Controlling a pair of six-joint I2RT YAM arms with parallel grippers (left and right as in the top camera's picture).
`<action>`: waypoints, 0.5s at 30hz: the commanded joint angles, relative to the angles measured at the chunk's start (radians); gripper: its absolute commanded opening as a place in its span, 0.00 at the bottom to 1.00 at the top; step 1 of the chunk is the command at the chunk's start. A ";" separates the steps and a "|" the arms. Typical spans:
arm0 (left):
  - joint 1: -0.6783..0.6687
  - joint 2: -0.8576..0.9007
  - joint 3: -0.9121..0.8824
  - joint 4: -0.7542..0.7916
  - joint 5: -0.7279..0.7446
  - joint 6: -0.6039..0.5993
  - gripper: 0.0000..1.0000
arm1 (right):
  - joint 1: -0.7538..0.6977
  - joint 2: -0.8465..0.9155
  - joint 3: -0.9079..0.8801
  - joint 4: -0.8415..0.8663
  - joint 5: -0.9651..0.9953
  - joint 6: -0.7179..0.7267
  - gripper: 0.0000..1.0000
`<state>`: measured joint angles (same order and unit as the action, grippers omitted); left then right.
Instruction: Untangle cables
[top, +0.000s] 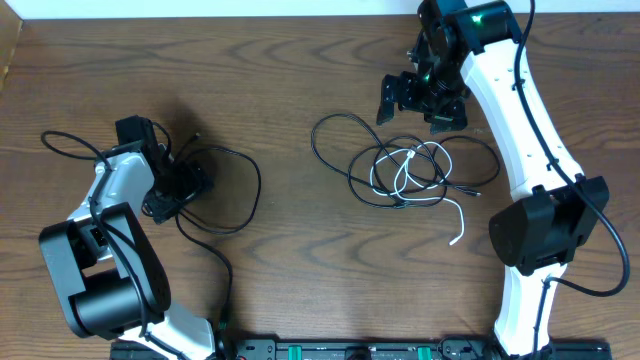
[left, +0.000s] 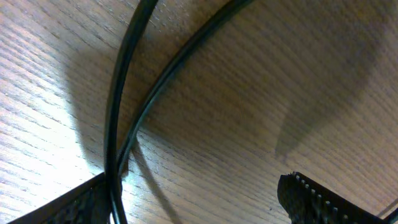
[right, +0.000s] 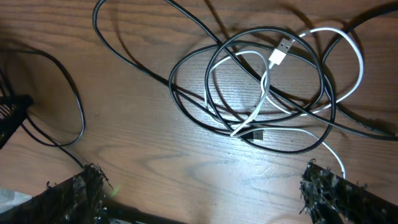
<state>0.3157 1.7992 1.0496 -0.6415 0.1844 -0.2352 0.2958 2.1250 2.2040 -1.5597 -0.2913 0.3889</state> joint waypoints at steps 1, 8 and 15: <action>0.006 0.077 -0.021 0.002 -0.042 0.005 0.87 | 0.005 -0.032 0.008 -0.003 0.002 -0.012 0.99; 0.006 0.077 -0.021 -0.005 -0.227 -0.010 0.79 | 0.005 -0.032 0.008 -0.003 0.002 -0.012 0.99; 0.006 0.077 -0.021 0.007 -0.328 -0.009 0.75 | 0.006 -0.032 0.008 -0.003 0.002 -0.012 0.99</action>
<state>0.3115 1.8286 1.0565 -0.6338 0.0113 -0.2386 0.2958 2.1250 2.2040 -1.5597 -0.2913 0.3889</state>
